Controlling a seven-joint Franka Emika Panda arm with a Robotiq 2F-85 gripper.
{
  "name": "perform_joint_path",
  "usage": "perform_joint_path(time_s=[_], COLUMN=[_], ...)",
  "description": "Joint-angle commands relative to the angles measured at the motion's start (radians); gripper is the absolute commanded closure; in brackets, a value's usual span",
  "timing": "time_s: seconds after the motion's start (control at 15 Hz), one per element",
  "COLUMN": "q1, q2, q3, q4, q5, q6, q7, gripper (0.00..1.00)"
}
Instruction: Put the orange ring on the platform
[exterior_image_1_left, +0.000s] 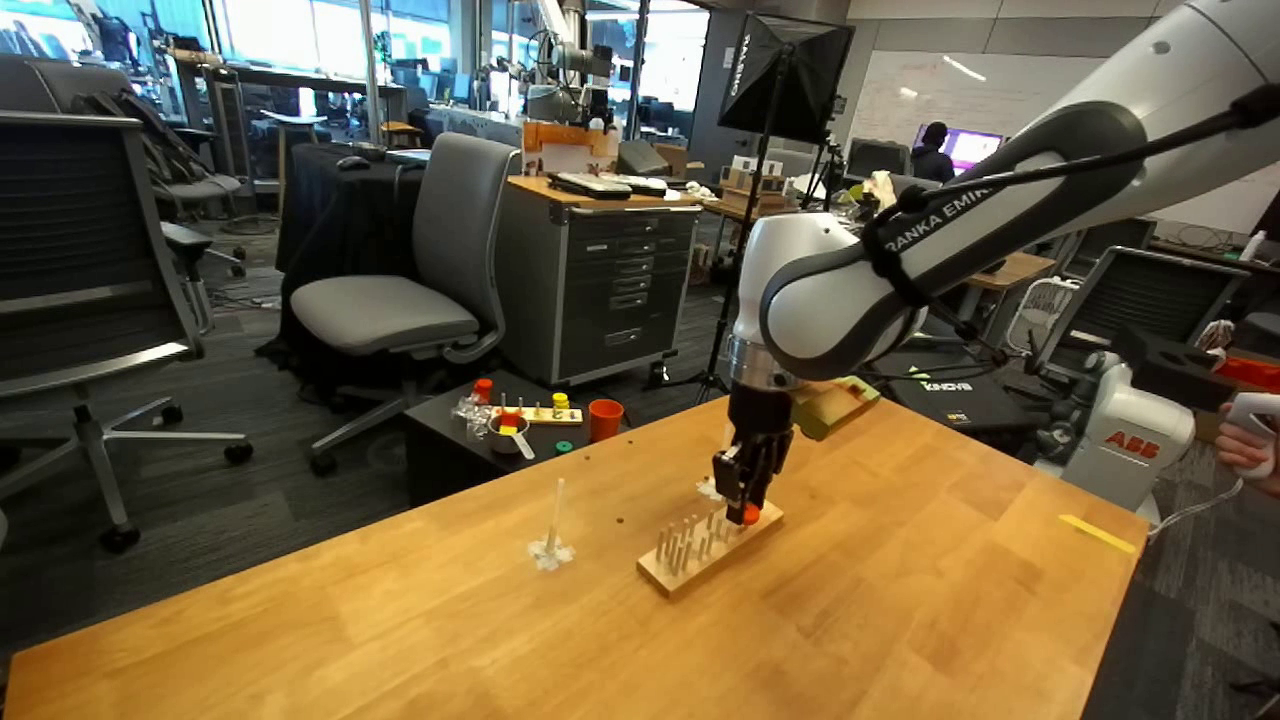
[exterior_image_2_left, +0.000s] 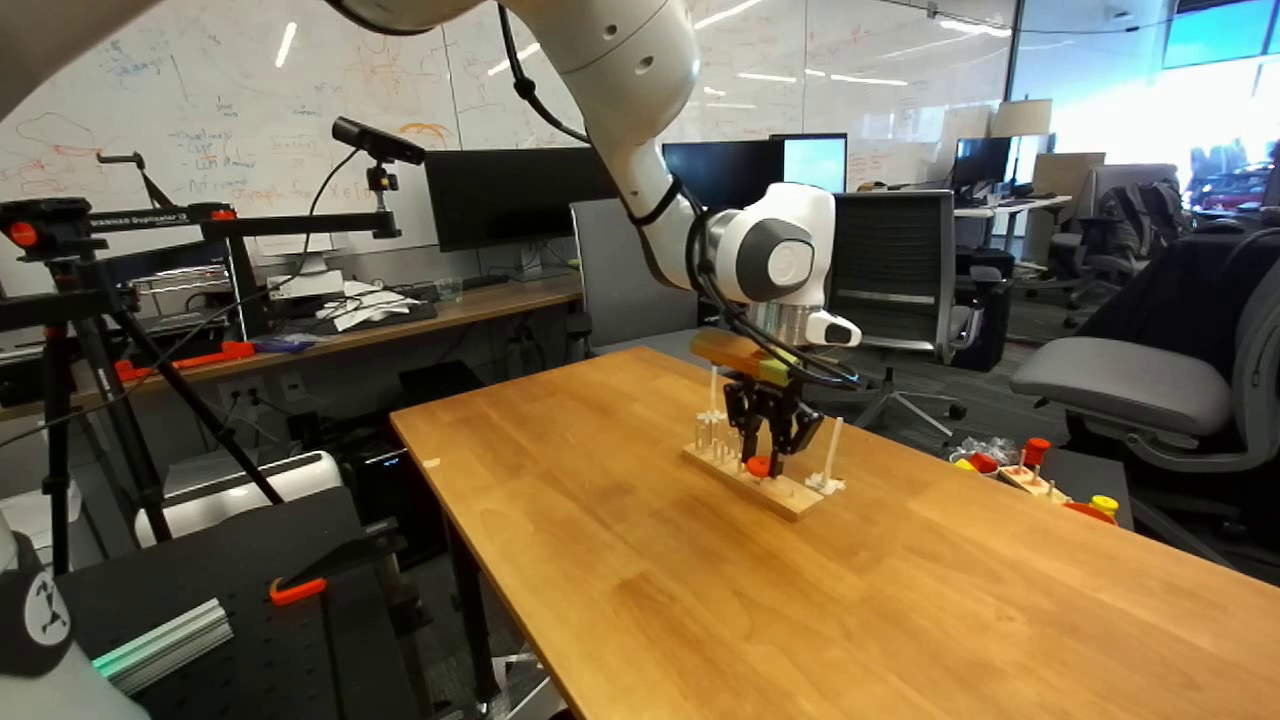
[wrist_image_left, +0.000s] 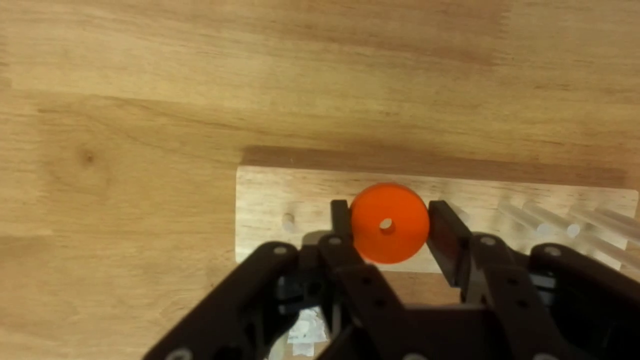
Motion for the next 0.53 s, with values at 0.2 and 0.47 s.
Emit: perform_joint_path(time_s=[0.2, 0.47], q1=[-0.015, -0.025], q2=[0.026, 0.026], q3=[0.014, 0.015], q4=[0.047, 0.043], q5=[0.016, 0.029], q6=[-0.044, -0.049], q7=[0.010, 0.009], gripper=[0.82, 0.82])
